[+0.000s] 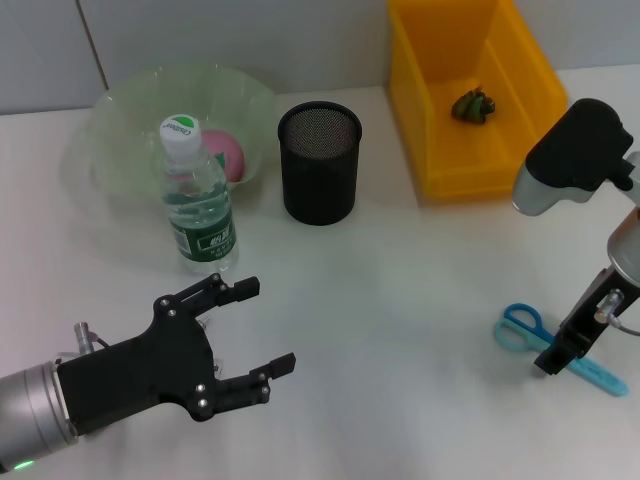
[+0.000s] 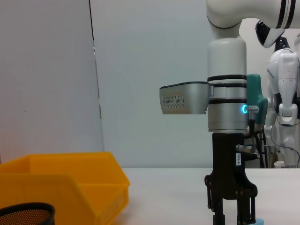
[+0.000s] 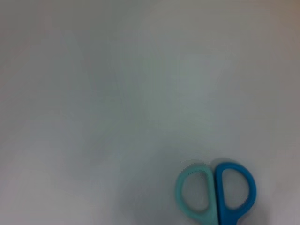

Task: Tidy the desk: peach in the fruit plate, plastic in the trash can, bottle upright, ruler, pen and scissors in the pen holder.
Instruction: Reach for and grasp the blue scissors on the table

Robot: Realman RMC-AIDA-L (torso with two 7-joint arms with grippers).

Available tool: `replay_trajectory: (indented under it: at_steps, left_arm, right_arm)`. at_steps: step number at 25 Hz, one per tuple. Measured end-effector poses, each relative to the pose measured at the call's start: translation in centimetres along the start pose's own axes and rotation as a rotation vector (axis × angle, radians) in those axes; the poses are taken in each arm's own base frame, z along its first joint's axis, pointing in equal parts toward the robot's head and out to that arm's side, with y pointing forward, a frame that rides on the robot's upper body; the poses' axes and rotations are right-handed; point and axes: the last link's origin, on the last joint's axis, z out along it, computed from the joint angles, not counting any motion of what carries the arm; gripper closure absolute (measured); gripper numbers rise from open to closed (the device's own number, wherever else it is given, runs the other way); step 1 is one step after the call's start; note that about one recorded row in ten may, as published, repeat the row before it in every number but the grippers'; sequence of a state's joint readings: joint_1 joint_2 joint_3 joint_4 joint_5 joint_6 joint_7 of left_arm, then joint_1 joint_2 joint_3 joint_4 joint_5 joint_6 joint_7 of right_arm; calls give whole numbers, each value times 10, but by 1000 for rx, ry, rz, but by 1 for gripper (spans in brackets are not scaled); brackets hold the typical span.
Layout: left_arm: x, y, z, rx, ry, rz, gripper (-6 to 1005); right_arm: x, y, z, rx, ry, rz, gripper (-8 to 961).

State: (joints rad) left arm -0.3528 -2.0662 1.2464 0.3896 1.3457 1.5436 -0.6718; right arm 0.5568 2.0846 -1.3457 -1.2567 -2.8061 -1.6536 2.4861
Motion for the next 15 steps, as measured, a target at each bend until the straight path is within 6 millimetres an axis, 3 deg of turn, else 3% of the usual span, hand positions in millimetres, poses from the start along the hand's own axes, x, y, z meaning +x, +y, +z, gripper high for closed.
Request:
replay_trajectory:
  at_steps: [15]
  left_arm:
    - [0,0,0,-1,-1,0,160]
  right_arm:
    - [3,-1,3,4,18,14,445]
